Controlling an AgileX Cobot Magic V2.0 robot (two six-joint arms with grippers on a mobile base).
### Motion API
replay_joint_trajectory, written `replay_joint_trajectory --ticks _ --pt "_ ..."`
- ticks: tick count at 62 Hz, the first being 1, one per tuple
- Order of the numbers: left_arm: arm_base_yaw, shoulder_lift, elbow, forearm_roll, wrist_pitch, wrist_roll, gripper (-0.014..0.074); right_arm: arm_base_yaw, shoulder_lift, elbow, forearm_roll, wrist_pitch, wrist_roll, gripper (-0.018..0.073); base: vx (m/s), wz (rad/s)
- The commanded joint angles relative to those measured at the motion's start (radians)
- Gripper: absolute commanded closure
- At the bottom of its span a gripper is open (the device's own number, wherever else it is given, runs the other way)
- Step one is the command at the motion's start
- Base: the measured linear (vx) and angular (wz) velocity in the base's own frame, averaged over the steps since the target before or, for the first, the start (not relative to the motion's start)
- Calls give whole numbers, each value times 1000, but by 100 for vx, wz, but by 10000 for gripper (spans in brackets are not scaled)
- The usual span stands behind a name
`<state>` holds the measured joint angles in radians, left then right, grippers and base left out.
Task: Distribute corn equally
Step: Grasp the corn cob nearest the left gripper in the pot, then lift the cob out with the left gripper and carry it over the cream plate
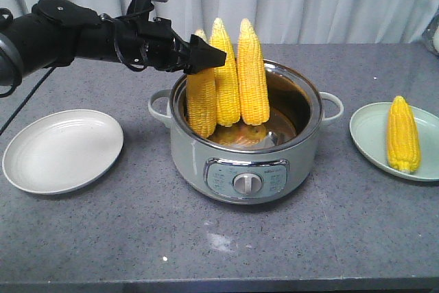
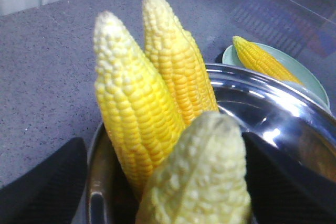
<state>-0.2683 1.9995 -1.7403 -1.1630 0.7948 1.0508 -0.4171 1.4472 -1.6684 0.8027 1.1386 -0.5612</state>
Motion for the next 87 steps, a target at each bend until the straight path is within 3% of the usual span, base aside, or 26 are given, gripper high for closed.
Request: replay_joint_trajectory --ticks 1,27,40,47,53,61,65,70,76,82,87 --pt "-8 -53 -31 -50 15 -7 102 -6 -29 -28 42 -41 -4 -7 0 0" --pt "-7 -93 -31 -60 60 -5 606 -6 -29 -28 43 -42 -5 -7 0 0" --pt "-7 -223 -31 -60 37 -5 605 -6 -29 -28 49 -42 -4 1 0 0" --pt "-7 -318 -31 -23 -8 -5 605 -6 -29 -28 59 -31 -4 1 0 0" --pt "-7 -398 -31 90 -28 -6 605 -6 -29 -28 78 -13 -4 1 0 0" --pt "-7 -473 -31 377 -10 -42 605 -6 -29 -28 79 -12 -4 1 0 0" --pt "-7 -491 -31 566 4 -160 605 -6 -29 -28 79 -9 -4 1 0 0" --pt "7 -490 -31 815 37 -372 605 -6 -29 -28 79 3 -5 1 0 0" --pt "58 -460 -31 1025 96 -641 605 -6 -29 -28 79 4 -5 1 0 0" --pt "126 -411 -31 1114 157 -816 605 -6 -29 -28 79 10 -5 1 0 0" --pt "173 -362 -31 1105 202 -868 605 -6 -29 -28 79 28 -5 1 0 0"
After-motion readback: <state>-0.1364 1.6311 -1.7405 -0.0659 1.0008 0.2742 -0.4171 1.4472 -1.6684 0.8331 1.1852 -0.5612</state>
